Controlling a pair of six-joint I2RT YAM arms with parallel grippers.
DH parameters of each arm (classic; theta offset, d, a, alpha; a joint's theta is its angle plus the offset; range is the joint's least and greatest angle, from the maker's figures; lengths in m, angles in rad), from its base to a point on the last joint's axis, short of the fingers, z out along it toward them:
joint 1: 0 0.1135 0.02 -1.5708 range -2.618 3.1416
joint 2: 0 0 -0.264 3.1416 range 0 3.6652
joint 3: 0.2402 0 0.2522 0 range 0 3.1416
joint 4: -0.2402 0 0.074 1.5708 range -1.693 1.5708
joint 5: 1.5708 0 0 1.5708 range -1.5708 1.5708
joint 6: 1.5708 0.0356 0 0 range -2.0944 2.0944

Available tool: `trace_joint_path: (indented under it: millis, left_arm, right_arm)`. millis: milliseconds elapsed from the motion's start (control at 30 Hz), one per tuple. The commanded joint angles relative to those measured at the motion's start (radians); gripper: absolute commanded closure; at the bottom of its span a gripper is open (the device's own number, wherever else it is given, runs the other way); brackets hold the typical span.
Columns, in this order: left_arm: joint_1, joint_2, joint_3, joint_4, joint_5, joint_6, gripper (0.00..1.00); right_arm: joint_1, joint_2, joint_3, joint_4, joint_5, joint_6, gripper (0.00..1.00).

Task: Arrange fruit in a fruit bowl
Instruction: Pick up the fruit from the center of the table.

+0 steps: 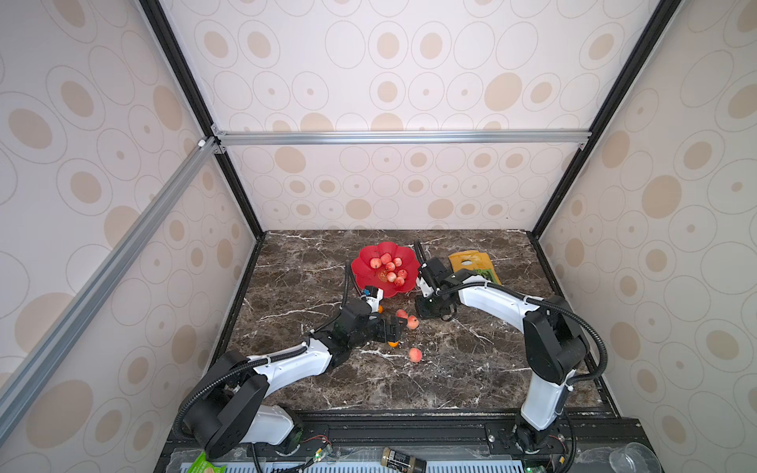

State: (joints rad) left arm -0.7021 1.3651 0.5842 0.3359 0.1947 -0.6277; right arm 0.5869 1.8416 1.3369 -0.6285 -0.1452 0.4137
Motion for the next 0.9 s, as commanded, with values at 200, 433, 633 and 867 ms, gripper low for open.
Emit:
trace_joint_path:
  millis: [200,433,633,867]
  left_arm:
    - [-0.011,0.007,0.037,0.010,-0.011,0.000,0.02]
    - [-0.012,0.018,0.037,0.020,-0.008,-0.001,0.02]
    - [-0.013,0.018,0.039,0.024,-0.005,0.000,0.02]
    - [-0.012,0.011,0.033,0.038,0.006,-0.013,0.02]
  right_arm:
    - [-0.006,0.021,0.021,-0.022,-0.017,-0.001,0.81]
    - [-0.005,0.024,0.019,-0.023,-0.016,-0.006,0.85]
    - [-0.006,0.011,0.008,-0.016,-0.022,-0.003,0.88]
    - [-0.004,-0.003,-0.006,-0.011,-0.027,0.005,0.91]
